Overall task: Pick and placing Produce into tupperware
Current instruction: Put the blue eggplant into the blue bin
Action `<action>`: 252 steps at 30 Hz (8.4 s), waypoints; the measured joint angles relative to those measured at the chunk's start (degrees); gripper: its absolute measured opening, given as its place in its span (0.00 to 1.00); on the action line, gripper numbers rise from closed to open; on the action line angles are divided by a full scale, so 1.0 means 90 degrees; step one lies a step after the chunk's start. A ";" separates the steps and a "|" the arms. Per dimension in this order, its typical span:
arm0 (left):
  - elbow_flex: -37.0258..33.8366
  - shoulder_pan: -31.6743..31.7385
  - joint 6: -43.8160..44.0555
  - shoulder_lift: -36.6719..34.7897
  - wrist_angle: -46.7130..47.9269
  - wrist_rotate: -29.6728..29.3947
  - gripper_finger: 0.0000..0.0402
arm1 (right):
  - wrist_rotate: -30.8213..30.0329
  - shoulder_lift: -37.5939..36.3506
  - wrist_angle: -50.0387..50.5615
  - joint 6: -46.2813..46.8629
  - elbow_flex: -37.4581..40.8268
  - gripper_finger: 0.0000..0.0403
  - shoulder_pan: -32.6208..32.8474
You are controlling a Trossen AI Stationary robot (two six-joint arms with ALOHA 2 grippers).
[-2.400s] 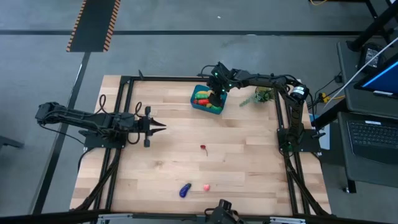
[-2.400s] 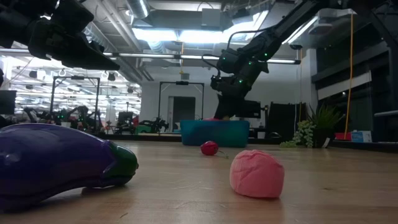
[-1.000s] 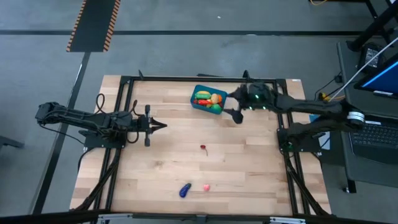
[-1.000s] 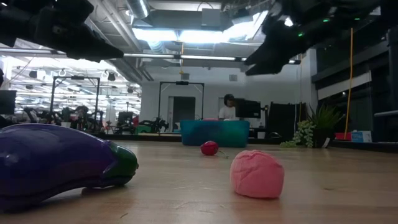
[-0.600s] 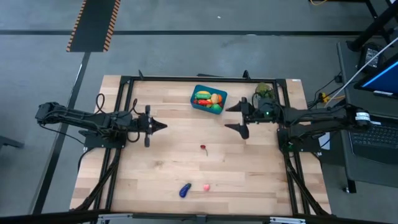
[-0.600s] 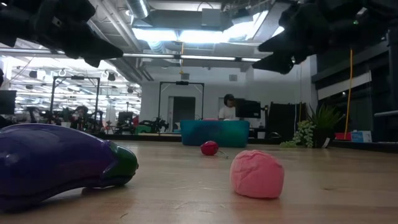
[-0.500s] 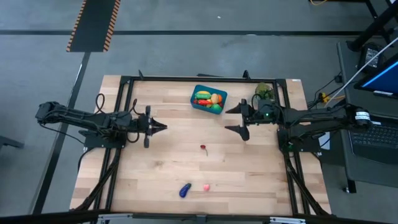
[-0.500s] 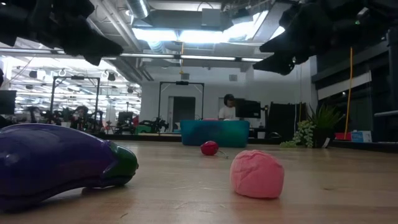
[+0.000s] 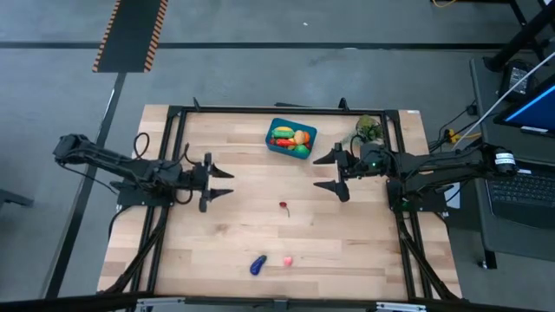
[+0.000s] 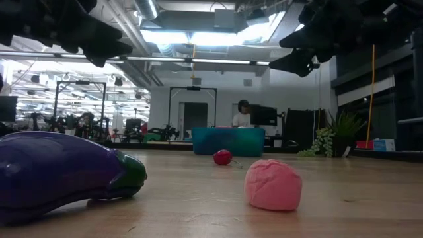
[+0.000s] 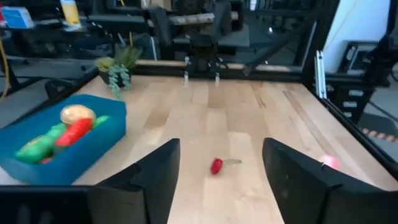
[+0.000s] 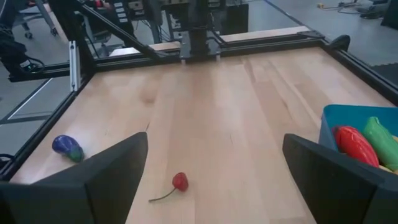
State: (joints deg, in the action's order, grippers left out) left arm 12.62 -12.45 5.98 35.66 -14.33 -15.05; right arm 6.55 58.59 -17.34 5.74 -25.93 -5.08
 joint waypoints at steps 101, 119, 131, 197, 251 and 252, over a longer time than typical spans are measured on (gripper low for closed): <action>0.6377 -0.2782 0.7823 0.7949 0.3962 0.0224 0.55 | -0.0833 -0.0153 0.0340 0.0486 -0.0005 0.93 0.2781; 0.6378 -0.2634 0.7825 0.7970 0.3969 0.0259 0.55 | -0.0822 -0.0153 0.0340 0.0500 -0.0005 0.93 0.2781; 0.6384 -0.2528 0.7999 0.8524 0.3898 0.0803 0.55 | -0.0823 -0.0153 0.0362 0.0503 -0.0005 0.93 0.2782; 0.6345 -0.2566 0.5637 0.8007 0.4866 0.0234 0.26 | -0.0821 -0.0151 0.0414 0.0527 -0.0007 0.93 0.2781; 0.3494 -0.2027 0.1546 0.6030 -0.0847 -0.1641 0.25 | -0.0819 -0.0148 0.0332 0.0136 -0.0007 0.93 0.3347; 0.3457 -0.1951 0.1457 0.6030 -0.0913 -0.1519 0.25 | -0.0818 -0.0148 0.0314 0.0073 -0.0007 0.93 0.3349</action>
State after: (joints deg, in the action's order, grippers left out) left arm 43.74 -30.01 19.10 89.93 -22.55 -28.71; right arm -0.82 57.25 -14.52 6.39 -26.00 25.06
